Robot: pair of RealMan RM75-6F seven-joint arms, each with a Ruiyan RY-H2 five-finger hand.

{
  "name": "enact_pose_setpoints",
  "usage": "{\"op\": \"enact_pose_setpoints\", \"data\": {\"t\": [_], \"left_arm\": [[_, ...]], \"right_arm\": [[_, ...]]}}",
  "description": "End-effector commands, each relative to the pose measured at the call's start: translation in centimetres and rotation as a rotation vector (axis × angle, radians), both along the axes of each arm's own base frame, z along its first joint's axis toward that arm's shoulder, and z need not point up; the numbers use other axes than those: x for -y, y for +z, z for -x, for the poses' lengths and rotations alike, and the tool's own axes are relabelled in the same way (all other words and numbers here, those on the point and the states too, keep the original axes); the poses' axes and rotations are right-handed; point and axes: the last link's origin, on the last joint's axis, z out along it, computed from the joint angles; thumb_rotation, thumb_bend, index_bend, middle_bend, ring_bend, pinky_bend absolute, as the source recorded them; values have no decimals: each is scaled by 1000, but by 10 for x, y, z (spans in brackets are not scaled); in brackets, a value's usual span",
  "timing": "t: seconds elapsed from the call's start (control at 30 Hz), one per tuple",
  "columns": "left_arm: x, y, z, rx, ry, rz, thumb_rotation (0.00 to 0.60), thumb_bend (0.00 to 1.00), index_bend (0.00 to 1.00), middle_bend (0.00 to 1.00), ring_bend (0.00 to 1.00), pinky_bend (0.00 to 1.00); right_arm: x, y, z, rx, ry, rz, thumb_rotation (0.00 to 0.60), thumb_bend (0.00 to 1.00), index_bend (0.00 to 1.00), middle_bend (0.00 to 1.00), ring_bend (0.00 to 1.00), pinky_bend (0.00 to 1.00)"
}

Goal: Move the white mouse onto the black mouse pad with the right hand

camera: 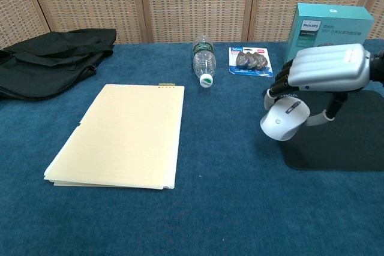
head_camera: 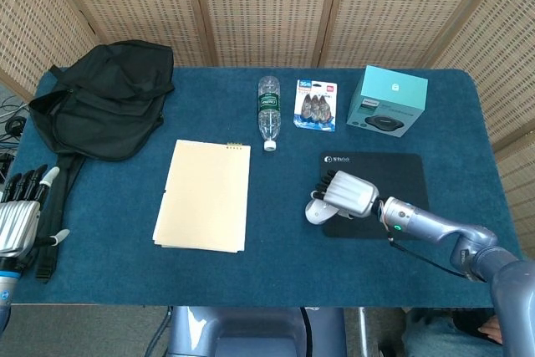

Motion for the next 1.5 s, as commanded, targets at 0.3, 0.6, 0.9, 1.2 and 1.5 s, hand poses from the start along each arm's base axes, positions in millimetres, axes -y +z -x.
{"op": "enact_pose_setpoints", "data": {"t": [0.3, 0.6, 0.9, 1.2, 1.5], "left_arm": [[-8, -1, 7, -28, 29, -33, 600, 0, 0, 0, 0, 0], [-9, -3, 10, -57, 49, -47, 600, 0, 0, 0, 0, 0], [-11, -10, 9, -76, 45, -30, 600, 0, 0, 0, 0, 0], [-11, -12, 9, -84, 51, -25, 600, 0, 0, 0, 0, 0], [-12, -12, 9, -82, 52, -26, 600, 0, 0, 0, 0, 0]], "right_arm": [[12, 42, 8, -282, 403, -129, 600, 1000, 568, 549, 381, 374], [24, 52, 28, -517, 493, -122, 600, 1000, 581, 544, 368, 374], [30, 53, 44, -574, 441, -65, 600, 1000, 582, 510, 343, 374], [31, 41, 43, -584, 450, -58, 600, 1000, 580, 424, 265, 374], [37, 32, 45, -629, 459, -15, 600, 873, 377, 71, 12, 310]]}}
